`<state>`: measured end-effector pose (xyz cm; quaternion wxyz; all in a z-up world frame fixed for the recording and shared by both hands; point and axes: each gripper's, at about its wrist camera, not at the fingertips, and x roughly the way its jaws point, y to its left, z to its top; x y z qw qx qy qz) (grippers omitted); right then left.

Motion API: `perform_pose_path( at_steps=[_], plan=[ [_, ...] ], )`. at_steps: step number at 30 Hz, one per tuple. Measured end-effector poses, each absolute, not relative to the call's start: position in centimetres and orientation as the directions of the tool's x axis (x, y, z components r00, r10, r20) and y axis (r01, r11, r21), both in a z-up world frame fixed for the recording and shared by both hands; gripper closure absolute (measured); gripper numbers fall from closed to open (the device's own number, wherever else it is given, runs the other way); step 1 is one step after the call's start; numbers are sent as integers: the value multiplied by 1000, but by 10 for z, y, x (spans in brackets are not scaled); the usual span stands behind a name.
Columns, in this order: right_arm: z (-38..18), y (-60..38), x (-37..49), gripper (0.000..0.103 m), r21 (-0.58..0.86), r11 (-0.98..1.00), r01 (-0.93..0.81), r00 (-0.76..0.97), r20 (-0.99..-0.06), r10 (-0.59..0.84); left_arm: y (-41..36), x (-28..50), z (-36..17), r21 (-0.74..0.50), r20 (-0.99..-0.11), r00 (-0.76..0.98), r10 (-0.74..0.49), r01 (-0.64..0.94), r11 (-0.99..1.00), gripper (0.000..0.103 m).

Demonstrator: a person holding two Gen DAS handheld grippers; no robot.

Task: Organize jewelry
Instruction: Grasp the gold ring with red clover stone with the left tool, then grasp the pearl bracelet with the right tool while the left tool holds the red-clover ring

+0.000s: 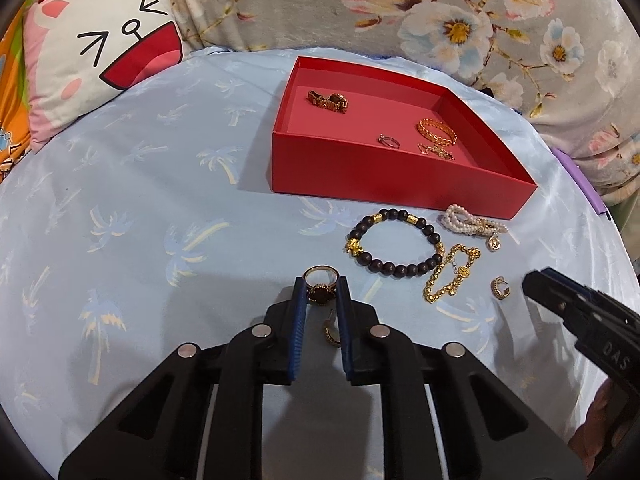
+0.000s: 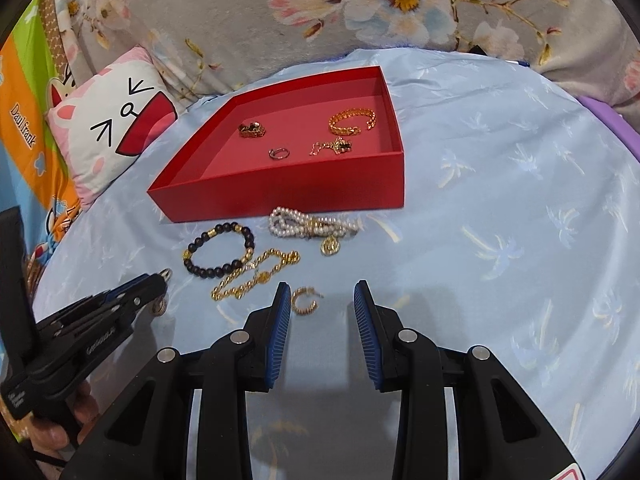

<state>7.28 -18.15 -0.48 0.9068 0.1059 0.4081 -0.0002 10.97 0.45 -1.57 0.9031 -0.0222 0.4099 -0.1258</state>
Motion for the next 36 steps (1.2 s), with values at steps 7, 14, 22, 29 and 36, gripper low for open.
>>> perform_pose_path(
  at_steps=[7, 14, 22, 29, 36],
  plan=[
    [-8, -178, 104, 70, 137, 988, 72, 664, -746, 55, 7, 110, -16, -163, -735, 629, -253, 199, 967, 89],
    [-14, -179, 127, 70, 107, 994, 26, 646, -760, 65, 8, 110, -17, -167, -735, 628, -256, 199, 966, 89],
    [-14, -184, 128, 70, 132, 991, 10, 633, -768, 96, 8, 110, -17, -173, -734, 627, -260, 198, 965, 89],
    [-18, -187, 127, 70, 189, 982, 24, 626, -768, 133, 9, 110, -17, -173, -734, 627, -261, 198, 965, 89],
    [-7, -195, 130, 62, 172, 985, 28, 657, -745, 112, 9, 110, -17, -172, -735, 627, -260, 198, 965, 89]
  ],
)
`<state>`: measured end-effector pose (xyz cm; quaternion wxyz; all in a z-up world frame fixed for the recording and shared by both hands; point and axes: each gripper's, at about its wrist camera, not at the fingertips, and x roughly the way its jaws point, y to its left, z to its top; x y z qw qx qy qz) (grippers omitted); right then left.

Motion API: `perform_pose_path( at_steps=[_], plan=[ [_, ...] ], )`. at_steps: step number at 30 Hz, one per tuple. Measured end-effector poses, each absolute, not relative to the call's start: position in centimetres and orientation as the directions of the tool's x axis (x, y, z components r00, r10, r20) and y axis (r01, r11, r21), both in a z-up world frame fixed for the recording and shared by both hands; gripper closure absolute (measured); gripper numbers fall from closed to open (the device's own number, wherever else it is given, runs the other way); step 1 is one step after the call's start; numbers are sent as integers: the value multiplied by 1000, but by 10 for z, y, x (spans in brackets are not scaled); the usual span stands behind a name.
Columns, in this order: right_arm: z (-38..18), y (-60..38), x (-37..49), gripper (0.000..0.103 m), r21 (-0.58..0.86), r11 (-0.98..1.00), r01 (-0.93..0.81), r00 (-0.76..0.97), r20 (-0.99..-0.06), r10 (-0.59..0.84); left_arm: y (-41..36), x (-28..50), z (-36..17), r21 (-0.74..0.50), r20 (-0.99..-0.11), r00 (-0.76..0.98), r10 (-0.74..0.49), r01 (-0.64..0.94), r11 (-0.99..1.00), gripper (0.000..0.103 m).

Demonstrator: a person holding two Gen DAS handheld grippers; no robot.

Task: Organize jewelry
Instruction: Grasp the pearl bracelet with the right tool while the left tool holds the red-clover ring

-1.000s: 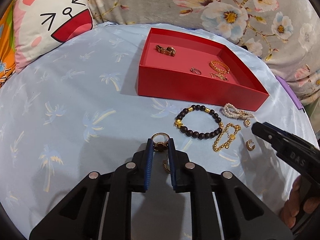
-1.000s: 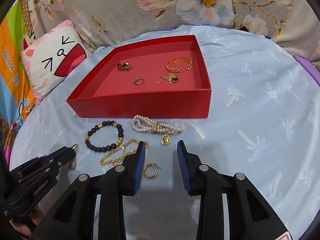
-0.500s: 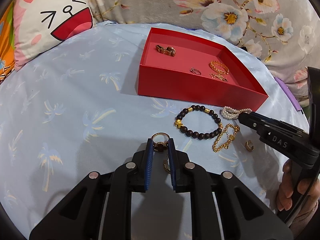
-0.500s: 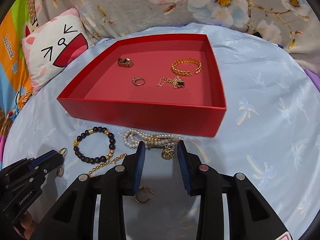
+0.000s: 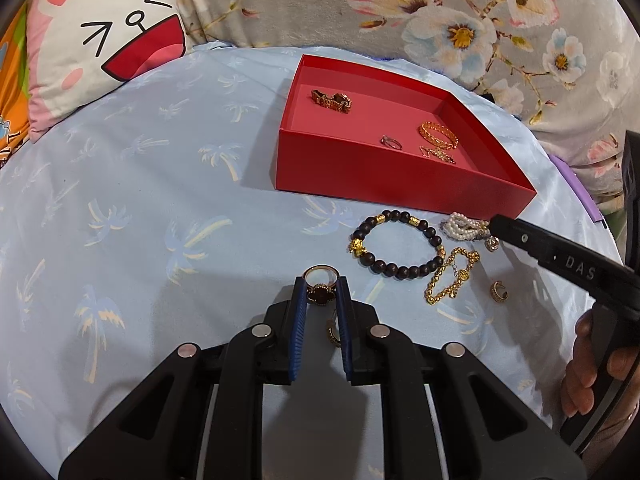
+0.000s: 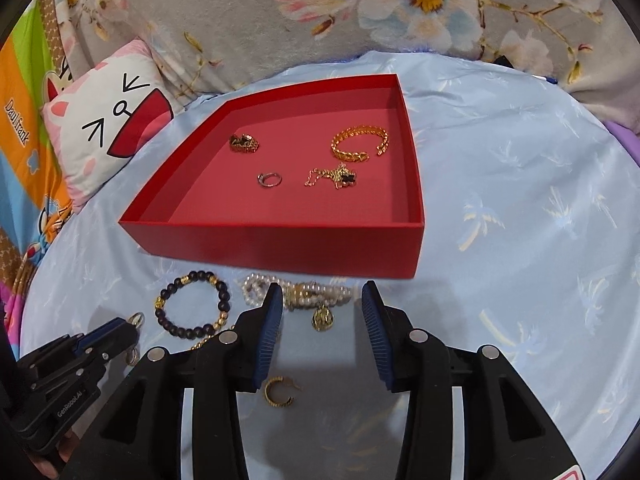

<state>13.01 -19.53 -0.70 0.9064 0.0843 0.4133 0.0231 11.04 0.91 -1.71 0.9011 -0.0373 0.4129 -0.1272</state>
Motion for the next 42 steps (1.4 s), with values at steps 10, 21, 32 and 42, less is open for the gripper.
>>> perform_pose_path(
  at_steps=[10, 21, 32, 42],
  plan=[
    [-15, -186, 135, 61, 211, 977, -32, 601, -777, 188, 9, 110, -17, -173, -735, 627, -261, 199, 965, 88],
    [-7, -169, 132, 61, 139, 987, -76, 614, -773, 156, 9, 110, -17, -173, -734, 627, -261, 199, 965, 88],
    [-18, -166, 136, 79, 111, 990, -89, 598, -789, 142, 9, 110, -17, -174, -734, 626, -262, 199, 964, 88],
    [-2, -171, 112, 92, 113, 992, -61, 643, -755, 126, 9, 108, -16, -182, -732, 628, -264, 194, 964, 89]
  ],
)
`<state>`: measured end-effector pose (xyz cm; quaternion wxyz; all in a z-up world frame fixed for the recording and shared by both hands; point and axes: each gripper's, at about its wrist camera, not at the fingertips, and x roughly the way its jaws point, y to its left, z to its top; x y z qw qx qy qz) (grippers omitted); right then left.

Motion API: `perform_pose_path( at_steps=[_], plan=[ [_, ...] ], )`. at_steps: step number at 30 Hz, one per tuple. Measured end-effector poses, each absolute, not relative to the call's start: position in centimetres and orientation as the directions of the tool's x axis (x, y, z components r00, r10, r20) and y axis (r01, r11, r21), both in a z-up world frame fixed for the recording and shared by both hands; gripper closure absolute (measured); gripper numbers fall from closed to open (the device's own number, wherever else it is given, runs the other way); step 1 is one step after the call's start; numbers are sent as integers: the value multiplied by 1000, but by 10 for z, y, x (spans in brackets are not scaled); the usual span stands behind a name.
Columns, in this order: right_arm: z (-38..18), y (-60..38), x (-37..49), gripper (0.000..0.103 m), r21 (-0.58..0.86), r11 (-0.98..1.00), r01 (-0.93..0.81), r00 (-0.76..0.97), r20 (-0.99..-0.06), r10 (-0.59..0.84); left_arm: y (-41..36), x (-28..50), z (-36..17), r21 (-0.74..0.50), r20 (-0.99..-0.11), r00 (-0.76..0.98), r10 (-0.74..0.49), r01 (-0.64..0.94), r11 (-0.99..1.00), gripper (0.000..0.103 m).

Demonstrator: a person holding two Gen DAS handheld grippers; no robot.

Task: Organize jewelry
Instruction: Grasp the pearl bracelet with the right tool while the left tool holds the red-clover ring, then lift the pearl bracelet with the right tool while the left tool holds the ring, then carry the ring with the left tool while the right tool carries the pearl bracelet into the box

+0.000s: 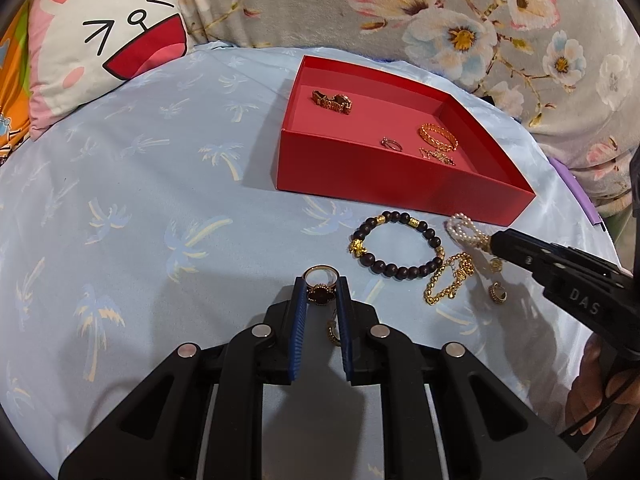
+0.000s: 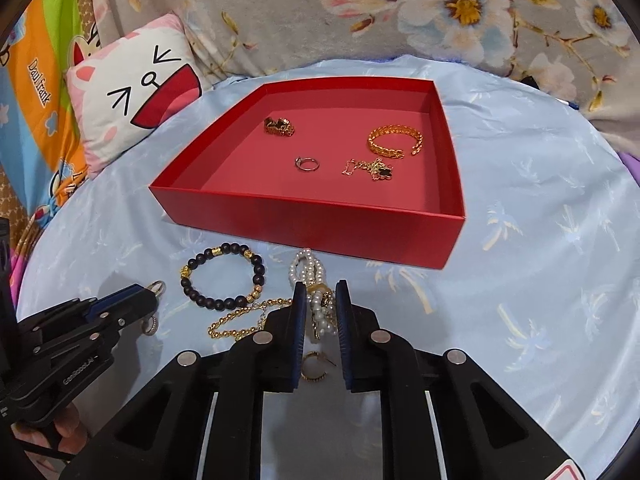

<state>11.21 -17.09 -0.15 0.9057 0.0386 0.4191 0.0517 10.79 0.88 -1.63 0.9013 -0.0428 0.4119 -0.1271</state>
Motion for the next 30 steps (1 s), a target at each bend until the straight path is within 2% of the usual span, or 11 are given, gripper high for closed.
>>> perform_pose_path(
  at_steps=[5, 11, 21, 30],
  plan=[
    [-6, -176, 111, 90, 128, 990, -65, 618, -773, 141, 9, 108, -16, -182, -732, 628, -264, 194, 964, 89],
    [-16, -175, 118, 80, 141, 988, -64, 587, -795, 151, 10, 108, -16, -183, -732, 628, -265, 193, 964, 89],
    [-14, -176, 112, 85, 136, 990, -48, 611, -780, 136, 10, 107, -16, -181, -730, 630, -265, 196, 964, 89],
    [30, -185, 90, 85, 156, 987, -39, 696, -704, 139, 8, 99, 9, -177, -704, 649, -289, 233, 956, 89]
  ],
)
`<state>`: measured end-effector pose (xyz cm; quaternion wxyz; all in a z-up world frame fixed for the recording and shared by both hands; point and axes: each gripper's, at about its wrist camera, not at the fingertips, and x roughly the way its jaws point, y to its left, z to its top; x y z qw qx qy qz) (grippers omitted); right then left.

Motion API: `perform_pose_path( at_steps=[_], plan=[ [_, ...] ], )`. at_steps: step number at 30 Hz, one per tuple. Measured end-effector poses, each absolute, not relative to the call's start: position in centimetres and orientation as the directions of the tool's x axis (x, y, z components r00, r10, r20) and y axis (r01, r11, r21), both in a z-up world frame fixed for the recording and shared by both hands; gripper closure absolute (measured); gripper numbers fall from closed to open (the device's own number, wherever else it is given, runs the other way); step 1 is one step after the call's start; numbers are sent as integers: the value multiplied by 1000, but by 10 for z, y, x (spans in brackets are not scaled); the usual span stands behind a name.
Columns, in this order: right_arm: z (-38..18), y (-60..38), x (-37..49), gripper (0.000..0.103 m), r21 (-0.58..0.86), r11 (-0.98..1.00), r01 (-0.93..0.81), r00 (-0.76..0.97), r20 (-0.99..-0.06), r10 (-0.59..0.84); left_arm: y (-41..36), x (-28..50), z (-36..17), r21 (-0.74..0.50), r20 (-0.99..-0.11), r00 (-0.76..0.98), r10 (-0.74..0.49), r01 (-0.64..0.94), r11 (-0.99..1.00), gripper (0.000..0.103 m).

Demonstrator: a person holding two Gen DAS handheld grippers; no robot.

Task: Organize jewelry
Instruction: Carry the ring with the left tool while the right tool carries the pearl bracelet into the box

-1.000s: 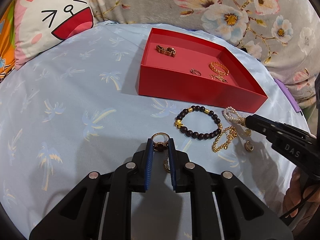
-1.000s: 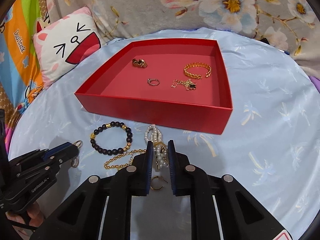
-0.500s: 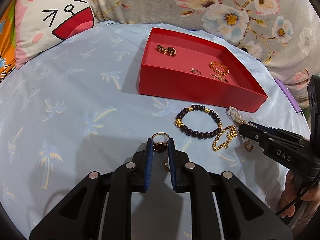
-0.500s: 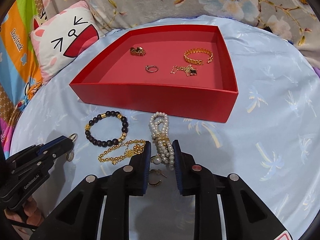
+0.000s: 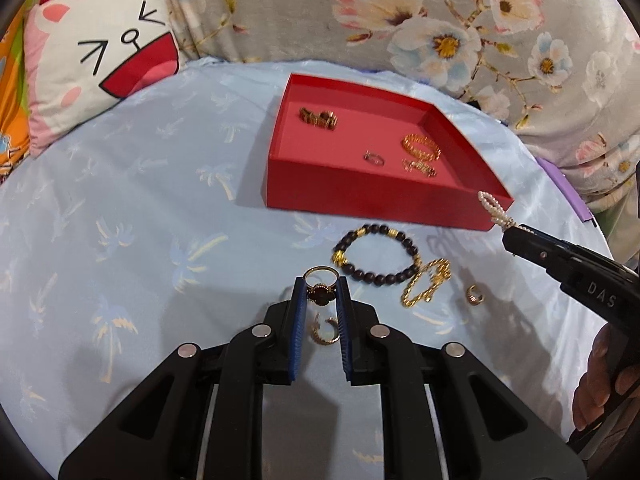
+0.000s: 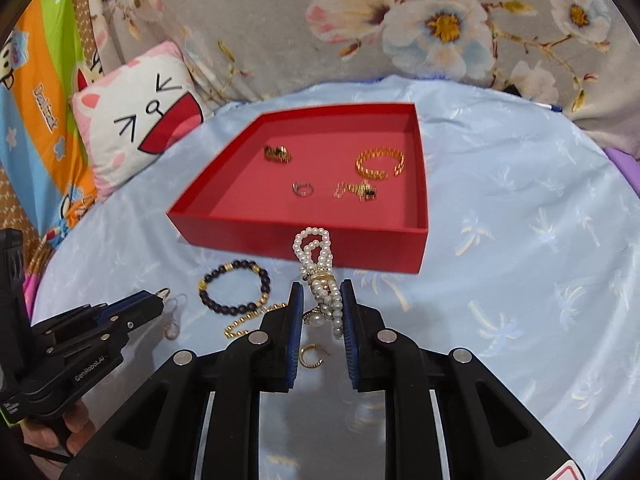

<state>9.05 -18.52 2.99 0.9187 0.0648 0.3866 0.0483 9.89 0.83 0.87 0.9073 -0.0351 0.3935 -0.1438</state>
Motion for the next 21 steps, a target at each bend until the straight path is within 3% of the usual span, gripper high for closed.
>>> perform_pose_path(
  at_steps=[13, 21],
  plan=[
    [83, -205, 144, 85, 213, 977, -32, 738, -654, 167, -16, 154, 92, -90, -579, 762, -290, 294, 952, 89],
    [65, -199, 239, 85, 203, 979, -21, 679, -716, 163, -43, 241, 71, -120, -657, 691, -301, 299, 947, 89]
  ],
)
